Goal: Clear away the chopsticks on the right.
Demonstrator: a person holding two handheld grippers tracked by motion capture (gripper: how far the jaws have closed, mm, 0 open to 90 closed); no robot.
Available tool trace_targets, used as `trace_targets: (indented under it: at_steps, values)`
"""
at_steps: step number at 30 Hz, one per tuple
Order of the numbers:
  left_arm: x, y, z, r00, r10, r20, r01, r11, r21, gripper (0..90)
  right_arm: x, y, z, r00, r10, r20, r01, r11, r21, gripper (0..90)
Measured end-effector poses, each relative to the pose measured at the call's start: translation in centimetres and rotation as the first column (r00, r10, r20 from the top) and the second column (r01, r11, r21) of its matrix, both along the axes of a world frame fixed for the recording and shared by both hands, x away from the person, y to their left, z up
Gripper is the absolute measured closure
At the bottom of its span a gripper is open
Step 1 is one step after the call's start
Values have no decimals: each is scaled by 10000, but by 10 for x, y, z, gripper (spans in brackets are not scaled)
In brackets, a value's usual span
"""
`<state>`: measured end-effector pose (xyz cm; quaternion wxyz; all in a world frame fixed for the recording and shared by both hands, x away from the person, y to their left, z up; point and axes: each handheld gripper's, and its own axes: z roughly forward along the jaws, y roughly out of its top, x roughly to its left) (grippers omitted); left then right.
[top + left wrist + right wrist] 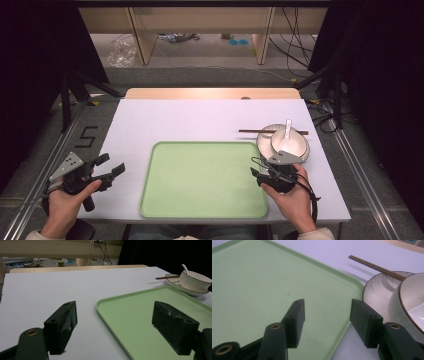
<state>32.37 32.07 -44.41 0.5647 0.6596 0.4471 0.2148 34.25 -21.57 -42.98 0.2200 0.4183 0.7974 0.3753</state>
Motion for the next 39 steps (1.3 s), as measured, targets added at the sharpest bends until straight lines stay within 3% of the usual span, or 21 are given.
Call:
trace_targets:
  at_steps: [3, 6, 11, 16, 24, 30, 39]
  values:
    - [0, 0, 0, 10000, 11, 23, -11, 10000, 2, 205, 3, -4, 1, 9995, -11, 312, 13, 10000, -54, 469]
    - [0, 0, 0, 10000, 6, 0, -6, 10000, 18, 206, 6, -5, 4, 9996, -231, 153, 229, 9996, 138, 480]
    - [-1, 0, 0, 10000, 43, -18, -43, 10000, 4, 206, 14, -8, 12, 9995, -208, 252, 206, 9997, 116, 586]
    - [0, 0, 0, 10000, 39, 3, -39, 10000, 13, 207, 32, -9, 18, 9990, -309, 329, 311, 9995, -57, 670]
    - [0, 0, 0, 10000, 52, -16, -52, 10000, 4, 207, 63, -11, 30, 9963, -849, -121, 849, 9964, -3, 781]
    - [0, 0, 0, 10000, 47, -30, -47, 10000, 5, 207, 89, -14, 39, 9901, -1258, -620, 1231, 9913, -460, 897]
    - [0, 0, -1, 10000, 66, -21, -66, 10000, -33, 208, 121, -9, 46, 9792, -1592, -1259, 1499, 9855, -800, 900]
